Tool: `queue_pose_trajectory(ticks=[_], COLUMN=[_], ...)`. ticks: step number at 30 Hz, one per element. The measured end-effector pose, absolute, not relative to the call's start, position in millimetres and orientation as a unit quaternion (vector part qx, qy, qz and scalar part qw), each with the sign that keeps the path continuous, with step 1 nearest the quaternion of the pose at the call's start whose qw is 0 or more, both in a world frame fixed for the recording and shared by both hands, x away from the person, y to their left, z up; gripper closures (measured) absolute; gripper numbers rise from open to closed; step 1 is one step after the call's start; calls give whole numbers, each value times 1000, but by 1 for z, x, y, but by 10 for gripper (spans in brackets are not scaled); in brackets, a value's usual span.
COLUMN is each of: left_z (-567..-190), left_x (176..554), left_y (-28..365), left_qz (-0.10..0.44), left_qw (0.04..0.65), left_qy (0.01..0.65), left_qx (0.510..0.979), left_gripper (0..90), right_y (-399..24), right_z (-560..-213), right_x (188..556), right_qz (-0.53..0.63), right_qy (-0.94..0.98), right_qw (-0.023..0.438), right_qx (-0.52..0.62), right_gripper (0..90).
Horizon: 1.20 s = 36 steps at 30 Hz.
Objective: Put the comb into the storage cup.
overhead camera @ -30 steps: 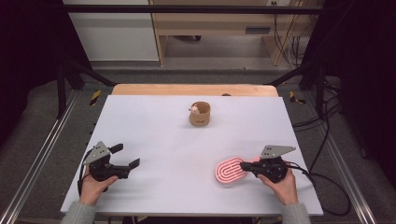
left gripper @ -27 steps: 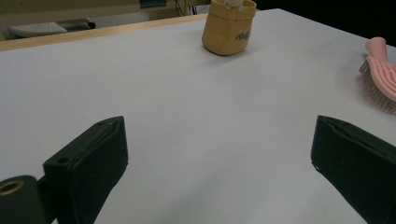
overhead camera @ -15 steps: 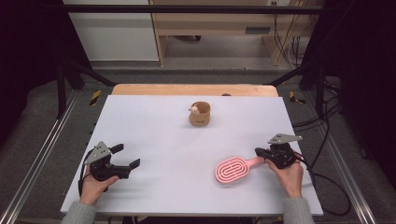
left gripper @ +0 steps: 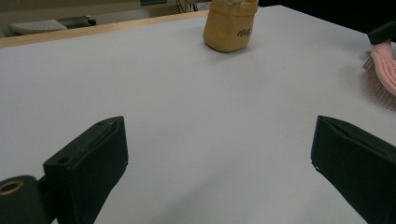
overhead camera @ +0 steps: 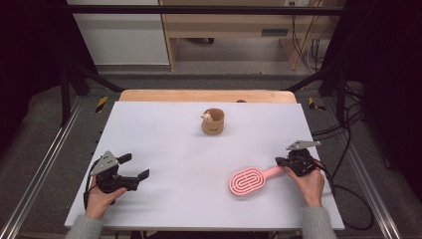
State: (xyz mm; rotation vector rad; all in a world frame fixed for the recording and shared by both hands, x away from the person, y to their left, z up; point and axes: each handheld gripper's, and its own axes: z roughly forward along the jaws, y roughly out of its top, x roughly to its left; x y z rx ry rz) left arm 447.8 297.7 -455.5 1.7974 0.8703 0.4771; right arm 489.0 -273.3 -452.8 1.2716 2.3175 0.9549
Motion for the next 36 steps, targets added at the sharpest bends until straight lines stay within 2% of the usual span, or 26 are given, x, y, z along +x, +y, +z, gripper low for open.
queue_pose_trajectory(ticks=[36], left_z=[-454], left_x=[447], left_y=[299], left_qz=[201], left_qw=[518], left_qy=[363], left_qx=[748], left_gripper=[38], right_y=[-277], right_z=[-455], right_x=[448], right_qz=[313], right_qy=[831], right_qw=[143], right_qx=[436], right_gripper=[900])
